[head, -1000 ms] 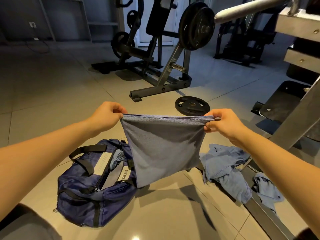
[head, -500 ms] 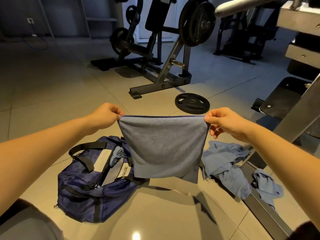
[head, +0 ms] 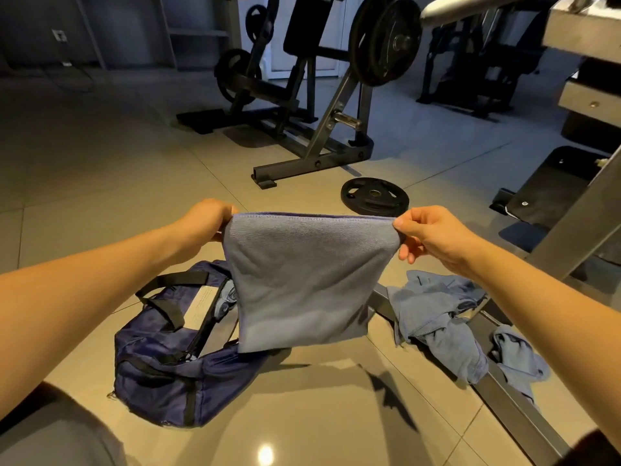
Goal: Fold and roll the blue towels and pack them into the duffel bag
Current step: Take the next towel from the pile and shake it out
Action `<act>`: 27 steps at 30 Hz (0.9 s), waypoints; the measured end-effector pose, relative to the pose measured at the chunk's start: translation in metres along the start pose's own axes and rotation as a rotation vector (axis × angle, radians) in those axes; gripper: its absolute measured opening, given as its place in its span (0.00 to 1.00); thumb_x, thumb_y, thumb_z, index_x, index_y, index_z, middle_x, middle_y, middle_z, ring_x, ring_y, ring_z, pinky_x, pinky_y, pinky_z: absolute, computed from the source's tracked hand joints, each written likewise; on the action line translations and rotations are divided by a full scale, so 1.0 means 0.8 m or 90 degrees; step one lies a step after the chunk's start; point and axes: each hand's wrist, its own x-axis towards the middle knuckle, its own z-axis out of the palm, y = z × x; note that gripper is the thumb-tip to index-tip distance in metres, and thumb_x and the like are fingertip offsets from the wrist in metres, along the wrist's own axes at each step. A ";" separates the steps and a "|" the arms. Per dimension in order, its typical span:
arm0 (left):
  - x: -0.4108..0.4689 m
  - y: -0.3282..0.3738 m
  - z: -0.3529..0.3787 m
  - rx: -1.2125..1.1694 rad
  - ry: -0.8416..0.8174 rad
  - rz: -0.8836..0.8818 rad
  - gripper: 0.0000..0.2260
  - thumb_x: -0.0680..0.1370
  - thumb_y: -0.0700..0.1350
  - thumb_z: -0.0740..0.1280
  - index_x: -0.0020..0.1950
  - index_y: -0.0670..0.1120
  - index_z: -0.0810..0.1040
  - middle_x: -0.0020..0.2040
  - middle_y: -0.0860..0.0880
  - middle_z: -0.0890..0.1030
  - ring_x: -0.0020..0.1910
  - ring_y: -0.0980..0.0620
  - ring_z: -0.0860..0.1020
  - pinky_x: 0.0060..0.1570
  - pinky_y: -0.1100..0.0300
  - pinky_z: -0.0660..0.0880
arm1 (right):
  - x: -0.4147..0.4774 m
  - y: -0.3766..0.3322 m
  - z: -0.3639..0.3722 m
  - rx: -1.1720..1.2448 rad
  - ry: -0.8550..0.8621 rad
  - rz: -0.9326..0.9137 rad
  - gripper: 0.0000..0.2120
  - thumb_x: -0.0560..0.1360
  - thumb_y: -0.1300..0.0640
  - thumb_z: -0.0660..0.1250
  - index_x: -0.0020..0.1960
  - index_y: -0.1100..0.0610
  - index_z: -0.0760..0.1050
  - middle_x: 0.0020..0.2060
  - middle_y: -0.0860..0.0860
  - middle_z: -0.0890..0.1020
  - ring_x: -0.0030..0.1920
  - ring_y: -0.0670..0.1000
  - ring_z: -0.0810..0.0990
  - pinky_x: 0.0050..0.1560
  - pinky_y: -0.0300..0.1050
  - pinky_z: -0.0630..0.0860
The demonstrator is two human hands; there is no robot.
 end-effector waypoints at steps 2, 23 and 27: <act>-0.001 0.002 0.001 -0.090 -0.011 0.009 0.11 0.80 0.33 0.59 0.41 0.42 0.77 0.41 0.45 0.78 0.42 0.49 0.77 0.45 0.58 0.76 | 0.001 0.003 -0.003 0.012 0.017 -0.002 0.13 0.83 0.55 0.61 0.54 0.64 0.78 0.37 0.58 0.83 0.32 0.53 0.81 0.32 0.42 0.80; -0.054 -0.044 -0.010 0.225 -0.546 -0.070 0.09 0.81 0.31 0.62 0.52 0.37 0.83 0.47 0.38 0.84 0.47 0.44 0.82 0.50 0.54 0.80 | -0.073 0.025 -0.029 0.039 -0.331 0.184 0.16 0.78 0.61 0.67 0.62 0.69 0.76 0.51 0.69 0.81 0.40 0.56 0.84 0.40 0.42 0.83; -0.084 -0.050 0.009 0.192 -0.703 -0.134 0.08 0.81 0.32 0.62 0.52 0.36 0.81 0.45 0.41 0.83 0.43 0.48 0.82 0.46 0.58 0.80 | -0.091 0.027 -0.048 0.054 -0.466 0.227 0.12 0.79 0.67 0.63 0.60 0.68 0.79 0.46 0.66 0.83 0.37 0.54 0.85 0.39 0.42 0.84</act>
